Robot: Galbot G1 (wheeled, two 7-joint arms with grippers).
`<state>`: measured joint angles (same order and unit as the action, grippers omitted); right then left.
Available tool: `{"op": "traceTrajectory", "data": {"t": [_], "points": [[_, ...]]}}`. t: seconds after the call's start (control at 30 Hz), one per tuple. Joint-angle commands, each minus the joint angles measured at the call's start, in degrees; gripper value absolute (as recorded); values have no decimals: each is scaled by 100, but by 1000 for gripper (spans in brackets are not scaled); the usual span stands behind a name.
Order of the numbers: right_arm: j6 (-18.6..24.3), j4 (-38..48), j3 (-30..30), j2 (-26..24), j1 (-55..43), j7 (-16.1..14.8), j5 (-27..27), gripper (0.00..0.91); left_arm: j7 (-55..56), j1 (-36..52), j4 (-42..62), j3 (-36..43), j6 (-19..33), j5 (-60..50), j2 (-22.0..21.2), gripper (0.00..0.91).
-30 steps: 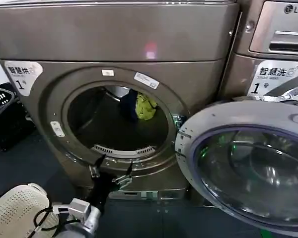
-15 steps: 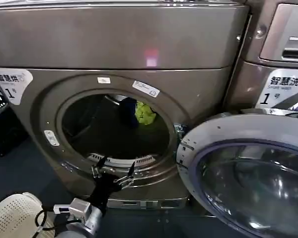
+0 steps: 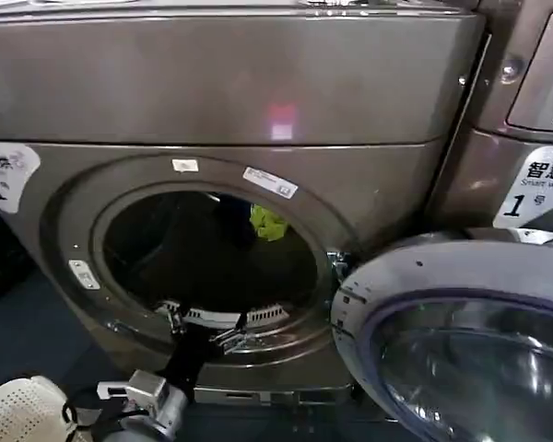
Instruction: Grasp the clothes from the dryer.
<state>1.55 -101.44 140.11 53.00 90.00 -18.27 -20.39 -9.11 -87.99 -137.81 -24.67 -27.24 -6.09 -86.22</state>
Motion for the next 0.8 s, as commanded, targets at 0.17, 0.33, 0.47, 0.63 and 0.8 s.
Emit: {"op": "traceTrajectory", "data": {"t": [0.17,0.33,0.47,0.63,0.8], "points": [[-4,16,32,-3,26,-15,-6,907,-3,-37,-58,11,-16,-2,-4,907],[5,21,38,0,30,-23,11,907,-10,-75,-114,11,1,-19,-1,907],[6,16,36,-1,32,-23,3,907,-9,-92,-119,22,14,-42,-14,907],[21,-21,-7,14,12,-32,21,907,35,-91,-68,11,19,-139,-22,907],[8,-37,6,2,9,-29,21,907,53,-94,-61,11,22,-435,-44,907]]}}
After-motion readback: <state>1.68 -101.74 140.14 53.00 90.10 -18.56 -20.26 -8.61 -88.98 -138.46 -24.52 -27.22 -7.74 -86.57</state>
